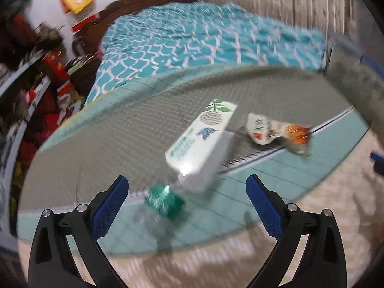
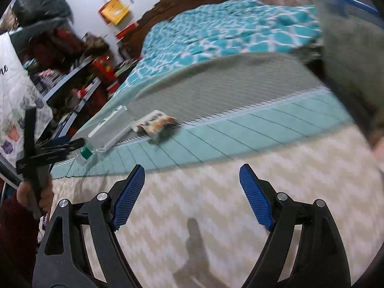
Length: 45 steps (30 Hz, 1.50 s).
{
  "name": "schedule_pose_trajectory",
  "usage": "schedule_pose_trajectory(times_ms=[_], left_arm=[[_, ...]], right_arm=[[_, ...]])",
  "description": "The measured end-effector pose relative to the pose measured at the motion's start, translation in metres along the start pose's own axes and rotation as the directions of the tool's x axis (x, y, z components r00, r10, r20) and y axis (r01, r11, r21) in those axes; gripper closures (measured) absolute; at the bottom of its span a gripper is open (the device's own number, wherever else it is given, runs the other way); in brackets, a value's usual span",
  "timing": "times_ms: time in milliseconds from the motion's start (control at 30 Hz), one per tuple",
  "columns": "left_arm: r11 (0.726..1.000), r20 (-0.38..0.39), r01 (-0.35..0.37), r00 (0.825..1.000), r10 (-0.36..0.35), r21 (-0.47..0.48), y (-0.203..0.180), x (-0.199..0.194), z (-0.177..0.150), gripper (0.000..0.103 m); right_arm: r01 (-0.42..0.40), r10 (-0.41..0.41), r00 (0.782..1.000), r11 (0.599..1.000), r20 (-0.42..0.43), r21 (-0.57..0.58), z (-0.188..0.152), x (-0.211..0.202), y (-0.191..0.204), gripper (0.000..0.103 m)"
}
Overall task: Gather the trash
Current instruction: 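Grasp the plastic water bottle with left tool while right tool grasps the wrapper, then carry bottle and wrapper over the beige bin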
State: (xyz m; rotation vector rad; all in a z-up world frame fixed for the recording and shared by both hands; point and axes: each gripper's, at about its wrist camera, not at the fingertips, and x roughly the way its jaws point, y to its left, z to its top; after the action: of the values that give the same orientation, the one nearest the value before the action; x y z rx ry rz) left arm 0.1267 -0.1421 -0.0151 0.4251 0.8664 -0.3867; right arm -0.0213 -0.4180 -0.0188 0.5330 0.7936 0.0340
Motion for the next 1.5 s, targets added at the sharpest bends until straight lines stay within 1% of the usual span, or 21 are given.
schedule_pose_trajectory(times_ms=[67, 133, 200, 267, 300, 333, 367, 400, 433, 567, 700, 833, 900, 1000, 1100, 1133, 1200, 1233, 1300, 1433, 1500], left_arm=[[0.997, -0.024, -0.047, 0.999, 0.049, 0.060, -0.007, 0.023, 0.008, 0.008], [0.996, -0.061, -0.062, 0.996, 0.066, 0.060, -0.007, 0.043, 0.010, 0.009], [0.999, -0.103, -0.028, 0.994, 0.031, 0.027, -0.001, 0.057, 0.008, 0.008], [1.000, -0.134, 0.023, 0.991, -0.024, -0.008, 0.005, 0.064, 0.005, 0.021], [0.999, -0.152, 0.048, 0.987, -0.049, -0.011, 0.005, 0.067, 0.002, 0.034], [1.000, -0.150, 0.029, 0.988, -0.029, -0.002, 0.004, 0.067, -0.001, 0.036], [1.000, -0.143, 0.018, 0.990, -0.016, 0.008, 0.001, 0.065, -0.004, 0.036], [1.000, -0.136, 0.016, 0.991, -0.013, 0.016, -0.001, 0.063, -0.007, 0.037], [1.000, -0.135, 0.018, 0.991, -0.015, 0.020, -0.004, 0.059, -0.011, 0.037], [0.991, -0.144, 0.120, 0.981, -0.127, -0.053, -0.011, 0.033, -0.030, 0.037], [0.966, -0.145, 0.232, 0.958, -0.247, -0.114, -0.032, 0.008, -0.056, 0.037], [0.938, -0.127, 0.331, 0.931, -0.342, -0.102, -0.076, -0.018, -0.081, 0.038], [0.934, -0.118, 0.351, 0.926, -0.357, -0.074, -0.097, -0.030, -0.090, 0.038], [0.913, -0.119, 0.404, 0.905, -0.408, -0.061, -0.123, -0.043, -0.101, 0.038], [0.907, -0.125, 0.416, 0.899, -0.421, -0.059, -0.138, -0.049, -0.104, 0.037], [0.904, -0.131, 0.422, 0.894, -0.428, -0.068, -0.139, -0.049, -0.104, 0.037], [0.894, -0.143, 0.437, 0.883, -0.447, -0.096, -0.136, -0.050, -0.105, 0.037], [0.892, -0.148, 0.440, 0.880, -0.452, -0.107, -0.134, -0.051, -0.108, 0.037], [0.895, -0.159, 0.429, 0.882, -0.444, -0.122, -0.131, -0.054, -0.113, 0.037], [0.913, -0.163, 0.390, 0.899, -0.406, -0.121, -0.123, -0.059, -0.118, 0.027], [0.918, -0.168, 0.380, 0.903, -0.396, -0.115, -0.119, -0.059, -0.121, 0.027]], right_arm=[[-0.049, 0.050, 0.998, 0.998, -0.033, 0.040, 0.019, 0.030, 0.007, 0.022], [-0.049, 0.053, 0.997, 0.996, -0.054, 0.073, 0.033, 0.053, 0.007, 0.022], [-0.043, 0.050, 0.996, 0.994, -0.077, 0.097, 0.046, 0.080, 0.007, 0.023], [-0.028, 0.040, 0.994, 0.993, -0.106, 0.112, 0.054, 0.106, 0.006, 0.024], [-0.034, 0.049, 0.991, 0.991, -0.124, 0.127, 0.055, 0.117, 0.006, 0.031], [-0.042, 0.057, 0.992, 0.990, -0.112, 0.132, 0.055, 0.122, 0.009, 0.033], [-0.059, 0.075, 0.989, 0.990, -0.125, 0.125, 0.055, 0.126, 0.014, 0.042], [-0.078, 0.097, 0.983, 0.989, -0.154, 0.126, 0.053, 0.133, 0.016, 0.067], [-0.094, 0.117, 0.979, 0.986, -0.169, 0.138, 0.047, 0.135, 0.019, 0.076], [-0.114, 0.136, 0.981, 0.981, -0.136, 0.158, 0.027, 0.106, 0.021, 0.086], [-0.105, 0.117, 0.989, 0.986, -0.086, 0.131, -0.001, 0.052, 0.016, 0.086], [-0.079, 0.089, 0.994, 0.988, -0.065, 0.134, -0.046, -0.006, -0.002, 0.086], [-0.076, 0.088, 0.994, 0.984, -0.063, 0.163, -0.068, -0.028, -0.013, 0.086], [-0.095, 0.110, 0.992, 0.975, -0.063, 0.203, -0.104, -0.056, -0.024, 0.083], [-0.105, 0.117, 0.993, 0.962, -0.034, 0.253, -0.130, -0.075, -0.036, 0.082], [-0.112, 0.122, 0.992, 0.955, -0.020, 0.275, -0.135, -0.079, -0.042, 0.078], [-0.123, 0.125, 0.992, 0.945, 0.015, 0.303, -0.140, -0.086, -0.050, 0.048], [-0.127, 0.123, 0.992, 0.942, 0.032, 0.310, -0.141, -0.090, -0.051, 0.044], [-0.112, 0.101, 0.993, 0.947, 0.053, 0.302, -0.140, -0.095, -0.051, 0.031], [-0.077, 0.067, 0.996, 0.967, 0.052, 0.244, -0.131, -0.096, -0.051, 0.032], [-0.074, 0.070, 0.997, 0.963, 0.025, 0.259, -0.129, -0.090, -0.057, 0.032]])
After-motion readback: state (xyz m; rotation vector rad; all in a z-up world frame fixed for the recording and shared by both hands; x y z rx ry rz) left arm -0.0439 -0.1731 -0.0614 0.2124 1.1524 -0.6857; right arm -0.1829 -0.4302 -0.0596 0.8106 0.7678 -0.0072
